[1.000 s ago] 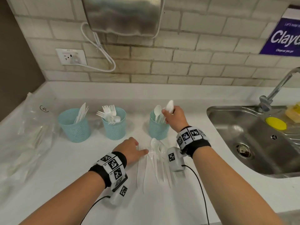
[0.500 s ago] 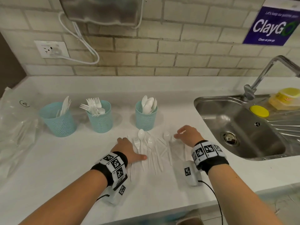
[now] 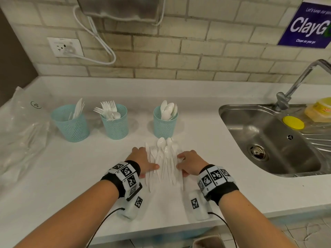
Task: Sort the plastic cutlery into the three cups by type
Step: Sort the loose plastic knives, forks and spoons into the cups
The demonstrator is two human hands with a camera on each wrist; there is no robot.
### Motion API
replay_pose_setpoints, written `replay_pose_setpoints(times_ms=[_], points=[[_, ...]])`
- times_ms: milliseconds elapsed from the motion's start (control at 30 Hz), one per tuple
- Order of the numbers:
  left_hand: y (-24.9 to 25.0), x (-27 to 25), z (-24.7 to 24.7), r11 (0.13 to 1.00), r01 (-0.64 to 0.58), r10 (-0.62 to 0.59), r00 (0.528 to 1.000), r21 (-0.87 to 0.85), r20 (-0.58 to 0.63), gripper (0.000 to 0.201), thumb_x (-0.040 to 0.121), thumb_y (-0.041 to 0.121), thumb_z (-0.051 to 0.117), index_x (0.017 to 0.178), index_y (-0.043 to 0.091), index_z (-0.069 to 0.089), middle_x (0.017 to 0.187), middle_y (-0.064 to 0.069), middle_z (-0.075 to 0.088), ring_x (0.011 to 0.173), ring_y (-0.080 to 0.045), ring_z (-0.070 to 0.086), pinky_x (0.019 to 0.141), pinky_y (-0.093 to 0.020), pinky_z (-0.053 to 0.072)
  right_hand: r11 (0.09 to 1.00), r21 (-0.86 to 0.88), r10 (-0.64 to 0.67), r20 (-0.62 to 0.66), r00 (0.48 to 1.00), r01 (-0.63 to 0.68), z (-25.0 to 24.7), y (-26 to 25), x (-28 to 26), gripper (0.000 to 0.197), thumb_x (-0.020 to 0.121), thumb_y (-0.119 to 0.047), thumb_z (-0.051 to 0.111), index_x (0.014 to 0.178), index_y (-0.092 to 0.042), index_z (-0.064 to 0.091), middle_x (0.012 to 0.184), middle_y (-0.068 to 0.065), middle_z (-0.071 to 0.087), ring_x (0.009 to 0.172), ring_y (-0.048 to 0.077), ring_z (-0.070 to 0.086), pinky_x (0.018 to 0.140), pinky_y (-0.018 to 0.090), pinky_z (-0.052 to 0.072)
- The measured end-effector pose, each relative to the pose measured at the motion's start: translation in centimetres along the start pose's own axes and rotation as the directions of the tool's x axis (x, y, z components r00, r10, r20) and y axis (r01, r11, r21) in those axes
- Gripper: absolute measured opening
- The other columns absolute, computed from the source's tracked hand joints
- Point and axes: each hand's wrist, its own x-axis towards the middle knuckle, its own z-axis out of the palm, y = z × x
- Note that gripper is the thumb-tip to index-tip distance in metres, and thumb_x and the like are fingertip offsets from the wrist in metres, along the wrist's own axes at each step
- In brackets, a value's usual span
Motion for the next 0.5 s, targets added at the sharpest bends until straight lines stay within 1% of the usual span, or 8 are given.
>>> replay_pose_setpoints(times_ms=[67,100,167,200,267,367,433,500], points=[[-0.2,0.0,0.0,1.0,-0.021,0.021,0.999,0.006,0.035,0.066,0.074,0.046,0.071,0.126,0.012,0.049,0.126,-0.012,0.047,0.1,-0.025,0.06,0.085,-0.038,0.055,1.0,0.001,-0.027,0.038,0.999,0.027,0.9,-0.8,-0.2,0.05,0.086,-0.005,0.051,0.135,-0.006,0.047,0.129,0.019,0.052,0.106,0.034,0.061,0.089,0.037,0.055],[-0.1,-0.1,-0.2,1.0,-0.022,0.022,0.998,-0.006,0.064,0.058,0.074,0.042,0.068,0.122,0.013,0.052,0.127,-0.014,0.047,0.104,-0.027,0.059,0.088,-0.039,0.054,0.999,0.002,-0.05,0.054,0.997,0.05,1.3,-1.2,-0.4,0.048,0.086,-0.002,0.048,0.134,-0.003,0.048,0.127,0.022,0.055,0.102,0.032,0.061,0.089,0.035,0.054],[0.3,-0.7,-0.8,1.0,-0.001,0.005,0.993,-0.029,0.116,0.047,0.064,0.043,0.061,0.103,0.016,0.06,0.124,-0.016,0.05,0.099,-0.029,0.061,0.084,-0.037,0.057,0.995,0.044,-0.088,0.084,0.993,0.084,2.0,-2.0,-0.7,0.045,0.087,0.002,0.047,0.132,0.001,0.048,0.125,0.026,0.058,0.089,0.024,0.058,0.083,0.032,0.054],[0.4,-0.9,-1.1,1.0,0.01,-0.006,0.991,-0.025,0.136,0.049,0.057,0.046,0.059,0.097,0.017,0.061,0.122,-0.015,0.05,0.097,-0.028,0.061,0.082,-0.036,0.057,0.994,0.057,-0.103,0.096,0.99,0.098,2.3,-2.4,-0.8,0.044,0.088,0.003,0.047,0.131,0.002,0.048,0.124,0.026,0.059,0.086,0.023,0.056,0.082,0.033,0.054],[0.7,-1.0,-1.0,0.998,0.021,-0.03,0.984,0.054,0.178,0.071,0.047,0.056,0.061,0.109,0.022,0.058,0.124,-0.013,0.043,0.107,-0.028,0.053,0.087,-0.037,0.054,0.99,0.083,-0.123,0.114,0.986,0.114,2.8,-3.0,-1.1,0.041,0.088,0.003,0.046,0.129,0.005,0.05,0.121,0.027,0.06,0.083,0.022,0.057,0.083,0.037,0.055],[0.8,-0.8,-0.2,0.971,-0.009,-0.028,0.988,0.238,0.15,0.121,0.03,0.082,0.066,0.134,0.025,0.041,0.13,-0.009,0.039,0.124,-0.029,0.034,0.101,-0.041,0.039,0.99,0.063,-0.138,0.14,0.981,0.13,2.9,-3.8,-1.2,0.041,0.09,0.003,0.043,0.131,0.003,0.05,0.124,0.026,0.059,0.086,0.024,0.056,0.083,0.038,0.054],[0.7,-0.8,0.1,0.956,-0.002,-0.027,0.995,0.292,0.095,0.12,0.04,0.08,0.071,0.135,0.016,0.035,0.131,-0.009,0.034,0.127,-0.028,0.029,0.102,-0.04,0.038,0.992,0.051,-0.125,0.16,0.979,0.118,2.5,-3.9,-1.3,0.042,0.091,0.005,0.038,0.129,-0.006,0.051,0.123,0.017,0.056,0.088,0.023,0.056,0.077,0.034,0.053],[0.6,-0.9,0.1,0.944,-0.002,-0.012,0.999,0.329,0.04,0.109,0.054,0.069,0.074,0.135,0.01,0.032,0.134,-0.012,0.03,0.128,-0.028,0.028,0.101,-0.039,0.039,0.993,0.089,-0.088,0.124,0.988,0.077,1.7,-3.8,-1.0,0.033,0.091,0.003,0.033,0.112,-0.013,0.053,0.111,0.012,0.053,0.078,0.021,0.055,0.067,0.03,0.051]])
